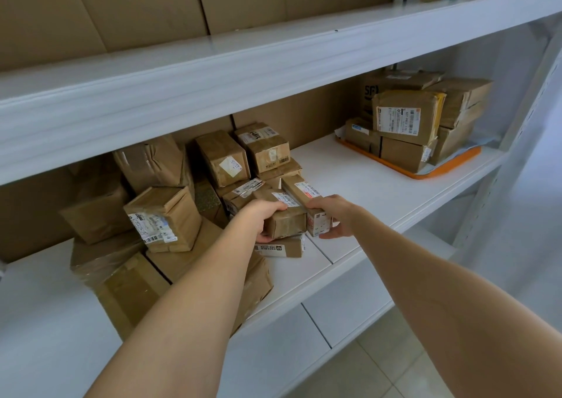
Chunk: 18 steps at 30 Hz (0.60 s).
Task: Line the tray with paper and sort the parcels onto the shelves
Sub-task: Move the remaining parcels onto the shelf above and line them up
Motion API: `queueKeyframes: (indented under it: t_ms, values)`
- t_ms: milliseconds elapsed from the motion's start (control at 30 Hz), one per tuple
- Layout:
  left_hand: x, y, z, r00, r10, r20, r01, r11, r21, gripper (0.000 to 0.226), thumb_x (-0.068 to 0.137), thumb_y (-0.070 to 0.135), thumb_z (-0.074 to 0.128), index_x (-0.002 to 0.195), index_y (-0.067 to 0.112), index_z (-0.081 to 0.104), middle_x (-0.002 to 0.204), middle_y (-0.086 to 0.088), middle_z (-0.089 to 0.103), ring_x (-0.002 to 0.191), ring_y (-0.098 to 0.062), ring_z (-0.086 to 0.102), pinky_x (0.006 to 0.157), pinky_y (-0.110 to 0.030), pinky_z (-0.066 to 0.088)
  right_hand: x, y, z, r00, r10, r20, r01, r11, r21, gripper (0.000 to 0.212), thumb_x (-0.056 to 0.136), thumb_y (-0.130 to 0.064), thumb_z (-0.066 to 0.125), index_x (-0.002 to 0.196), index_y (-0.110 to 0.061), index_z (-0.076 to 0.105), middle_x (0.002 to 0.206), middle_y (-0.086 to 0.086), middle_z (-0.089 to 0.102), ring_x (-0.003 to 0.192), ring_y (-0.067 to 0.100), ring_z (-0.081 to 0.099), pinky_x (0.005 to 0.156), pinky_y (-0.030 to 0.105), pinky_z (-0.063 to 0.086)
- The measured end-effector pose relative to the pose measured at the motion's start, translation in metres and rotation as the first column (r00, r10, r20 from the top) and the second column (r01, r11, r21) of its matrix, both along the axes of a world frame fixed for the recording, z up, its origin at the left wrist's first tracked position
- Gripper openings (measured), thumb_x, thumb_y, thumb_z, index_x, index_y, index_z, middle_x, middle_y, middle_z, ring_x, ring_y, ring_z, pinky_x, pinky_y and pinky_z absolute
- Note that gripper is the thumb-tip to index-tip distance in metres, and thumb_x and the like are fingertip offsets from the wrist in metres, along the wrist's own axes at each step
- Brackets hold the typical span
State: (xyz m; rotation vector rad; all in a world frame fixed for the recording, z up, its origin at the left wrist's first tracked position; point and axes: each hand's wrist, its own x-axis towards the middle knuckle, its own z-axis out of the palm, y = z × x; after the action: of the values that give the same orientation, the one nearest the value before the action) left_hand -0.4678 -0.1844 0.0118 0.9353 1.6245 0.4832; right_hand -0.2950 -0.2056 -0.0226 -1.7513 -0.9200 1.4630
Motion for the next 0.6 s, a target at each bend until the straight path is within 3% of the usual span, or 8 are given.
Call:
queueKeyframes:
  t_ms: [167,433,533,600]
  values:
    - [0.007,-0.005,0.017,0.987,0.026,0.159,-0.033,0.999,0.039,0.051,0.069,0.018,0.084,0.110,0.007,0.055,0.101,-0.019,0.066,0.089,-0.032,0.066,0.052,-0.040,0.057,0.017,-0.005,0.008,0.997,0.011,-0.074,-0.010,1.000,0.024,0.055,0.078,-0.037,0.074,0.123,-0.015,0.051,0.108,0.013,0.062,0.096,0.023,0.063,0.077,0.039,0.060]
    - [0.038,-0.009,0.042,0.981,-0.032,0.189,-0.014,0.972,0.236,0.061,0.072,0.014,0.082,0.125,0.008,0.051,0.112,-0.016,0.064,0.099,-0.029,0.064,0.079,-0.048,0.056,0.051,-0.020,0.034,0.999,0.010,-0.043,-0.008,0.999,0.046,0.066,0.074,-0.052,0.077,0.126,-0.020,0.052,0.114,0.010,0.062,0.107,0.023,0.060,0.088,0.038,0.057]
    - [0.059,-0.010,0.047,0.982,-0.068,0.177,0.016,0.961,0.276,0.059,0.075,0.011,0.079,0.127,0.008,0.051,0.119,-0.014,0.063,0.105,-0.028,0.062,0.086,-0.047,0.054,0.068,-0.028,0.040,0.997,-0.045,-0.064,0.048,0.997,0.059,0.064,0.075,-0.045,0.079,0.127,-0.019,0.052,0.112,0.010,0.064,0.106,0.022,0.061,0.089,0.036,0.057]
    - [0.076,-0.011,0.049,0.980,-0.086,0.177,0.030,0.954,0.299,0.056,0.076,0.010,0.078,0.126,0.006,0.052,0.118,-0.014,0.064,0.105,-0.028,0.062,0.089,-0.047,0.053,0.081,-0.034,0.045,0.993,-0.086,-0.086,0.093,0.993,0.075,0.061,0.074,-0.037,0.082,0.123,-0.017,0.053,0.107,0.009,0.065,0.099,0.020,0.063,0.081,0.032,0.058]
